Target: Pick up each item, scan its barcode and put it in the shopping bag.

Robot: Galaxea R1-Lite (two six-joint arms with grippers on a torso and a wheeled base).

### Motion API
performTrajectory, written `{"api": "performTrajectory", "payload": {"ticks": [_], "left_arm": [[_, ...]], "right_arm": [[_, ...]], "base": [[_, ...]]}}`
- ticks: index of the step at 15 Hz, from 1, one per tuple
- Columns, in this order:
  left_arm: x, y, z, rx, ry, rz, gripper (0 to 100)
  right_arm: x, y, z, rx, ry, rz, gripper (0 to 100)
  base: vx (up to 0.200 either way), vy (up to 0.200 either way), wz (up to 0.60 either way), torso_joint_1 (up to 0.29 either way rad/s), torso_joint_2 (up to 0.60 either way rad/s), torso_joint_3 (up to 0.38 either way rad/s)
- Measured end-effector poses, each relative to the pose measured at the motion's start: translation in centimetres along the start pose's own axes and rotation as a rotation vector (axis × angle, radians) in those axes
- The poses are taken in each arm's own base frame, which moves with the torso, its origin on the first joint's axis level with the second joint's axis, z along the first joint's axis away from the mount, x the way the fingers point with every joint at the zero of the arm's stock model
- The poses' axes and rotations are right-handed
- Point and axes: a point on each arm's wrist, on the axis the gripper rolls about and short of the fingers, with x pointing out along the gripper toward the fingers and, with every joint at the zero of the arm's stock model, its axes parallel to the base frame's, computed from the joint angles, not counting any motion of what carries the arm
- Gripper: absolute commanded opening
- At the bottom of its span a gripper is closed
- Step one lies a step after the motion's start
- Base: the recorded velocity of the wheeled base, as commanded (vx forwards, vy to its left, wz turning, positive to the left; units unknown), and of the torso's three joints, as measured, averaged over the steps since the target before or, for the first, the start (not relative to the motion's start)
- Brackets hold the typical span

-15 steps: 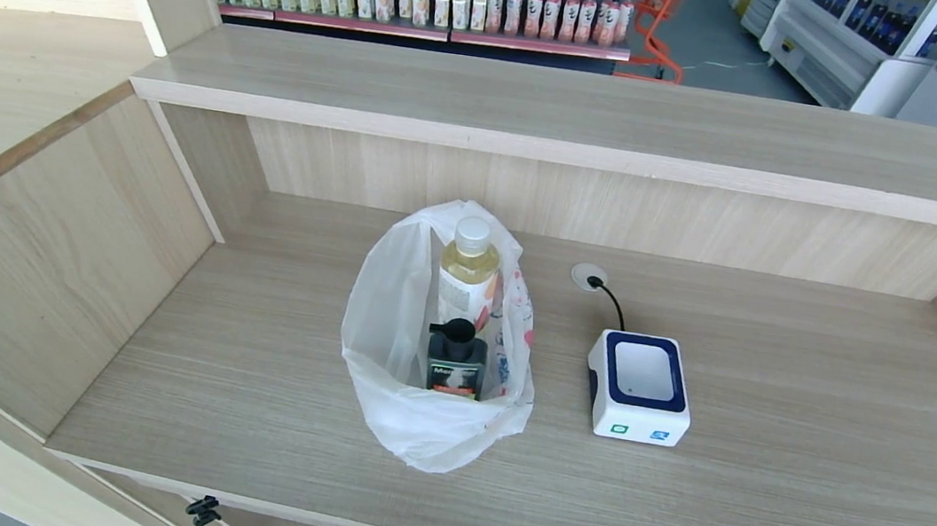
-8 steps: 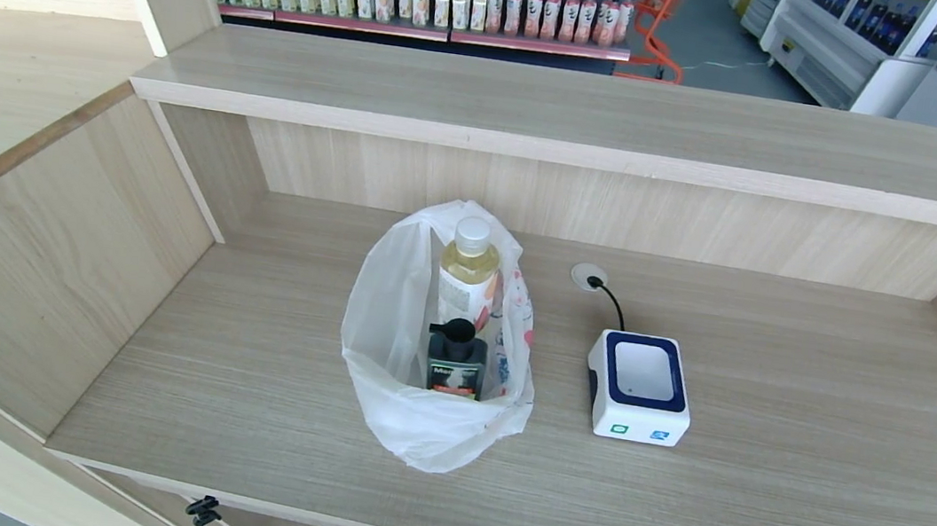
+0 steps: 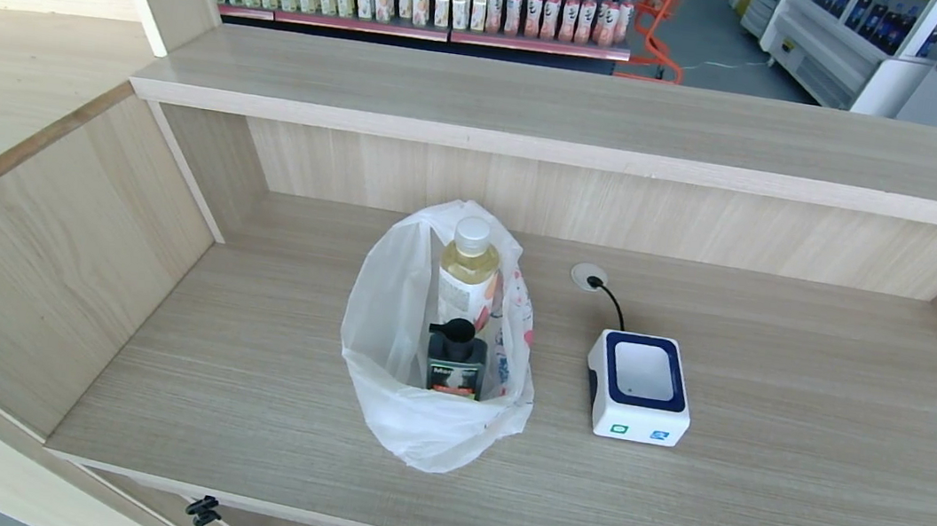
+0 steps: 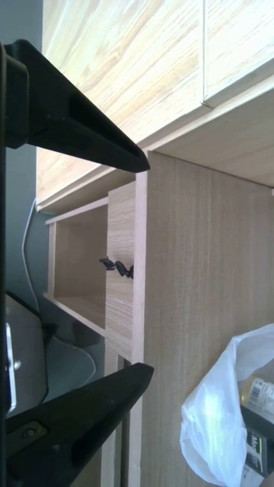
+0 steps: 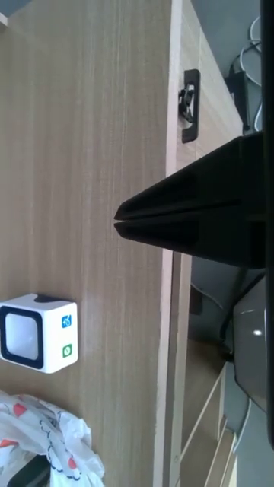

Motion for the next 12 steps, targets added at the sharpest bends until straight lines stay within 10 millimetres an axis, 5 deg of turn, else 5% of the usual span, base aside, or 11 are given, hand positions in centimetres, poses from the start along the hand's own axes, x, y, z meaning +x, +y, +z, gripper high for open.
{"api": "performTrajectory", "payload": {"ticks": [5,8,12], "left_arm": [[-0.01,0.00,-0.01,0.001,-0.002,0.001,100],[-0.01,0.00,-0.02,0.000,-0.001,0.000,100],[-0.01,0.00,0.00,0.001,-0.002,0.000,100]], "right_arm": [[0.00,0.00,0.00,0.000,0.001,0.000,0],[0.00,0.00,0.01,0.000,0.000,0.000,0],[0.01,0.00,0.00,0.000,0.001,-0.001,0]], "base": [[0.000,-0.200,0.00,0.004,0.00,-0.001],[0.000,0.000,0.00,0.000,0.00,0.000],[-0.150,-0.150,0.00,0.002,0.00,0.004]]}}
